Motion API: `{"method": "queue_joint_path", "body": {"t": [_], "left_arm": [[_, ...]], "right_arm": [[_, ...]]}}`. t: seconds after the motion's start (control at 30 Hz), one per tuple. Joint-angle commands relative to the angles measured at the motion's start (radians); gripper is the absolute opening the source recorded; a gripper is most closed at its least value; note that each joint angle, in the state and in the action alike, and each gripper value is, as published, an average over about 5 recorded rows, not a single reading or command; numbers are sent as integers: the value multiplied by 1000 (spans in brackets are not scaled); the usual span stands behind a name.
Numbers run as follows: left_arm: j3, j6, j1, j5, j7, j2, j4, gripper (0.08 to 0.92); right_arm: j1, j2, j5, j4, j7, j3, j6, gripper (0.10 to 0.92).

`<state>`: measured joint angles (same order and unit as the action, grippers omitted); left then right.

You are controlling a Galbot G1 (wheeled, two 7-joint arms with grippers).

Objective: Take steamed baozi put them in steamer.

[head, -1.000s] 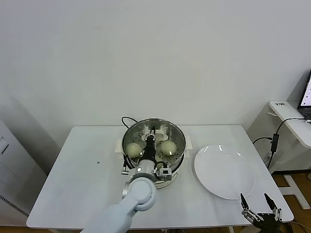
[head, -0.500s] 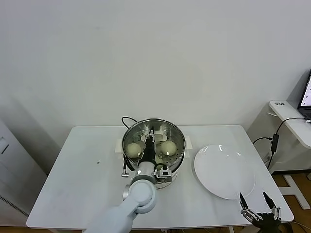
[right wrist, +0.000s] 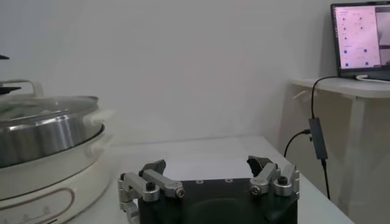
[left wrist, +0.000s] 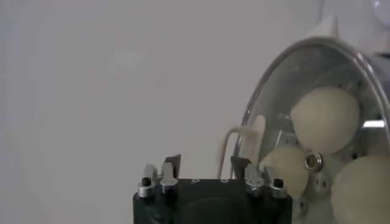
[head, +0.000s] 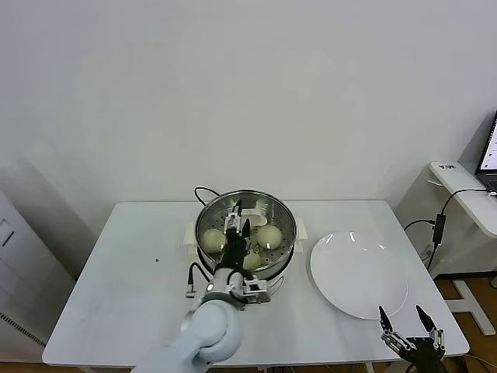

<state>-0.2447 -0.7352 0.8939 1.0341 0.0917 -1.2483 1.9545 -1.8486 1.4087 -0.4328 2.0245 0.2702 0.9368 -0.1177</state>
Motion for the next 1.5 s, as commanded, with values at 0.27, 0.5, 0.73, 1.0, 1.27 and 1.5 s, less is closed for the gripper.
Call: {"method": "queue_joint_path", "body": {"t": [0.27, 0.5, 0.73, 1.0, 1.27, 1.5], "left_arm": [[397, 567, 261, -690, -272, 121, 252, 820], [638, 700, 413, -818, -208, -22, 176, 823], [831, 775, 548, -1026, -70, -114, 118, 823], [925, 814, 653, -1112, 26, -191, 91, 823], [937, 840, 687, -1113, 56, -218, 86, 823], [933, 841, 691, -1109, 64, -231, 88, 823]], "right_arm": [[190, -107, -24, -3, -115, -103, 30, 823], [227, -114, -14, -17, -128, -139, 40, 823], [252, -121, -5, -51, -116, -155, 45, 823], [256, -89, 30, -92, -75, -165, 32, 823], [254, -75, 37, -106, -74, -169, 27, 823], [250, -64, 41, -109, -69, -173, 26, 823]]}}
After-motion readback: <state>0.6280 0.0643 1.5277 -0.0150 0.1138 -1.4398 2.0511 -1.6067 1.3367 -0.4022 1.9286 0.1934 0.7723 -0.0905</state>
